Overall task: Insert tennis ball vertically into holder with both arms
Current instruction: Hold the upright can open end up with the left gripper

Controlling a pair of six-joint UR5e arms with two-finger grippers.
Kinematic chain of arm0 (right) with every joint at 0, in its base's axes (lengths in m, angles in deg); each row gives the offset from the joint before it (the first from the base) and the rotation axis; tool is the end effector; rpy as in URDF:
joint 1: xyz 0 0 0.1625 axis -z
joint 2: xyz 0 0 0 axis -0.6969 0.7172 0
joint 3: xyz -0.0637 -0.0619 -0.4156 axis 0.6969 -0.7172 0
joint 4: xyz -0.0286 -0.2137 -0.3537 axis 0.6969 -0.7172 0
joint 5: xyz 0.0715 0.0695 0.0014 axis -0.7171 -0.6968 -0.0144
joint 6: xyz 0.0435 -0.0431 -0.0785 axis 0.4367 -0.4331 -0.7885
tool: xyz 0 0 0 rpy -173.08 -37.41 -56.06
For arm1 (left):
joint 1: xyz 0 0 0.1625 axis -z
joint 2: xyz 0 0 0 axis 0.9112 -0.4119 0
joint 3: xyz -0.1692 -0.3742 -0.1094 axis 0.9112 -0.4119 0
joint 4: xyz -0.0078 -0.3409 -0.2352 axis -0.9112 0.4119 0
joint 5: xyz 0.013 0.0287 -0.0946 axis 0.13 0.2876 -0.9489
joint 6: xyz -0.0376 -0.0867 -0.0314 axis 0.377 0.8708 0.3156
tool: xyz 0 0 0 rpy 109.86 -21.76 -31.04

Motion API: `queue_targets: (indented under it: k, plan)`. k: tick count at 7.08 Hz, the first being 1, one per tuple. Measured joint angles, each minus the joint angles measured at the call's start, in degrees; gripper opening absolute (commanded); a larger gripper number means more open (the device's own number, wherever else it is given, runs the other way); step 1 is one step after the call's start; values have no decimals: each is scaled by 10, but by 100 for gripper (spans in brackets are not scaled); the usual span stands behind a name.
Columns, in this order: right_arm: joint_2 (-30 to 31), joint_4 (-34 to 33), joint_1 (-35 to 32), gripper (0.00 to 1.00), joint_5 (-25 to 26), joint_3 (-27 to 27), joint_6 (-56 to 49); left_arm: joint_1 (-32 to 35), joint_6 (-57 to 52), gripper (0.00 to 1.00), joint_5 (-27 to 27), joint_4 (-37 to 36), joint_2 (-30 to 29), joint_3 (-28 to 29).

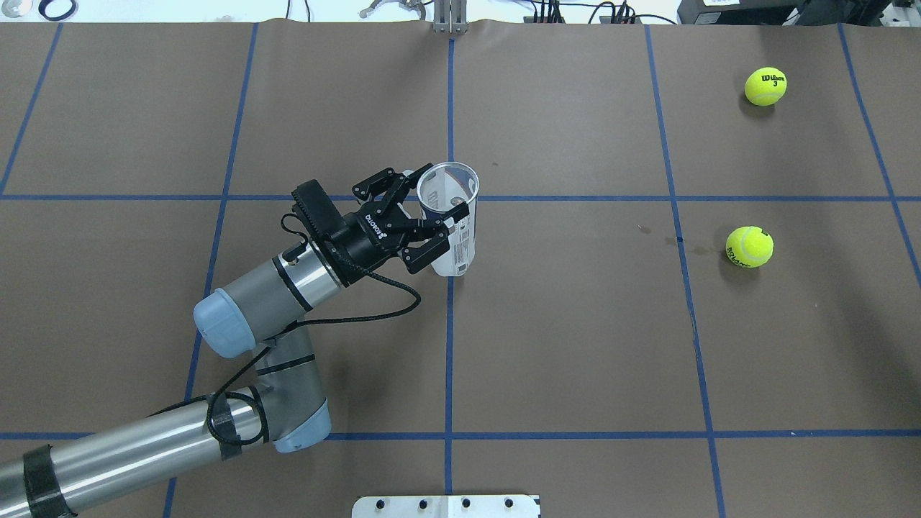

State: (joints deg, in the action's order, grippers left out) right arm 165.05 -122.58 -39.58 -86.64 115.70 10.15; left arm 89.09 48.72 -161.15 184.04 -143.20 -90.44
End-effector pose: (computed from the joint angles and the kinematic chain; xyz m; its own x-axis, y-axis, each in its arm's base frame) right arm 0.0029 -0.5122 0.5346 0.6456 0.1212 0.7540 -0.0940 0.9924 -0.0791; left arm 0.5304 -0.4085 0.2457 0.2820 0.8094 -0.5151 0.7840 0.1151 0.6100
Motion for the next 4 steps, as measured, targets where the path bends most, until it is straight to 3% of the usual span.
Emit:
queue_targets:
  k: [4]
  plan:
    - [0,0,0,100,-1,-1,0,-7,-19,47,1,8,-2,5]
